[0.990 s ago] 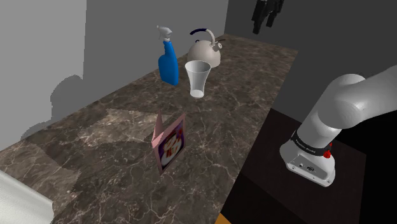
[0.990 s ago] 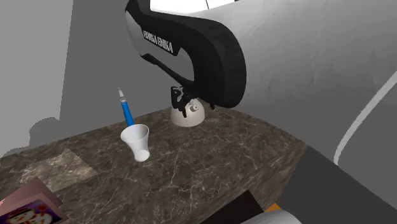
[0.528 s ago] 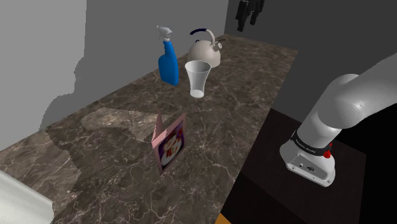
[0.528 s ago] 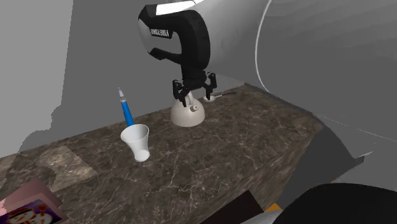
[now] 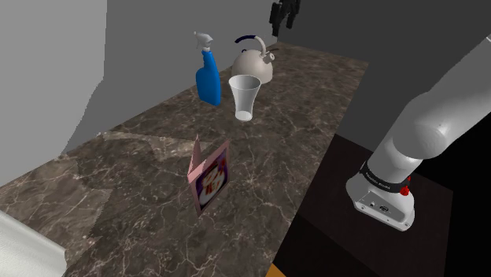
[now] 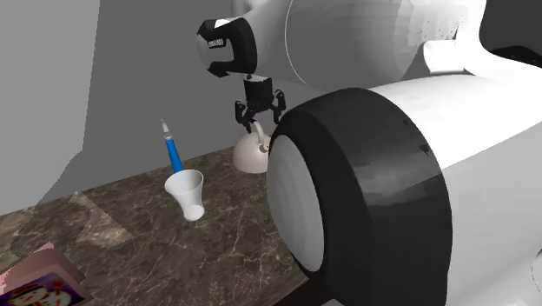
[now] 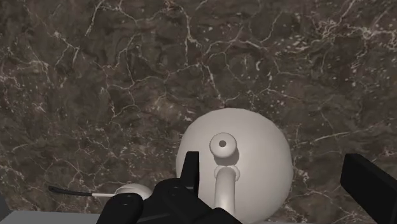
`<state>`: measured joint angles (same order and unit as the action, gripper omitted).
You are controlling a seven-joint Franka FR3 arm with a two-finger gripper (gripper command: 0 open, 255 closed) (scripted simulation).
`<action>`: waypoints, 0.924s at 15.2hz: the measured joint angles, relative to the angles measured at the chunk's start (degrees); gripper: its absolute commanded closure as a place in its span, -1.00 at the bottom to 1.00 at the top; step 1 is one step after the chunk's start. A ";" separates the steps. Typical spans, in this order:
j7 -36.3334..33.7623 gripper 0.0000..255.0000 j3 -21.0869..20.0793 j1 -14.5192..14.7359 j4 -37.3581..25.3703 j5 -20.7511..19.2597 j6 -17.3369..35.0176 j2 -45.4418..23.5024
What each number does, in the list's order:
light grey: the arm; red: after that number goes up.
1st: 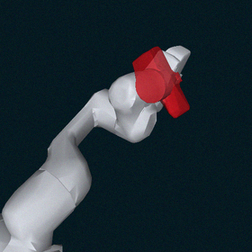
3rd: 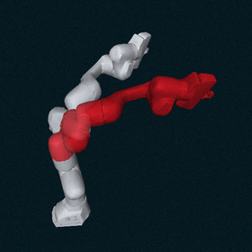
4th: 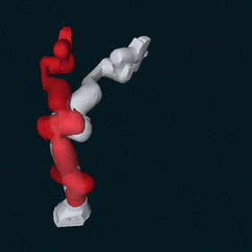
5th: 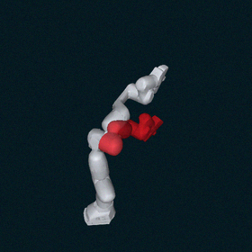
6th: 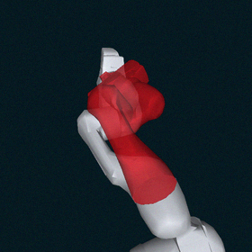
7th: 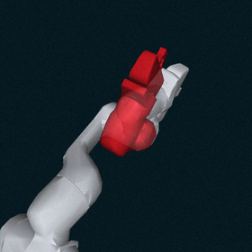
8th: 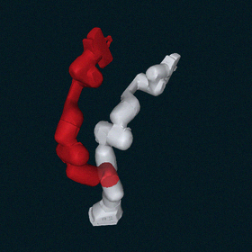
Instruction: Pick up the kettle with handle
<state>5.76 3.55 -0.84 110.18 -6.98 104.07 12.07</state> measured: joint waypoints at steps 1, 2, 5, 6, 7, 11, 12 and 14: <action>0.71 -1.00 0.26 -0.07 -2.08 0.13 0.49 -2.36; 1.49 -1.00 0.56 -0.19 -3.97 0.26 1.28 -4.84; 3.20 -1.00 0.86 -0.27 -10.73 0.72 1.46 -11.27; 3.75 -1.00 0.91 -0.31 -13.30 0.92 1.46 -13.64; 4.46 -1.00 1.02 -0.45 -16.28 1.16 1.29 -16.27; 5.91 -1.00 1.08 -0.75 -22.67 1.71 1.40 -22.35; 5.93 -1.00 1.09 -0.77 -22.24 1.71 2.06 -22.56; 5.73 -1.00 1.05 -0.71 -20.56 1.64 3.58 -22.40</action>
<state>11.48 4.60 -1.55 89.62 -5.35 107.65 -10.32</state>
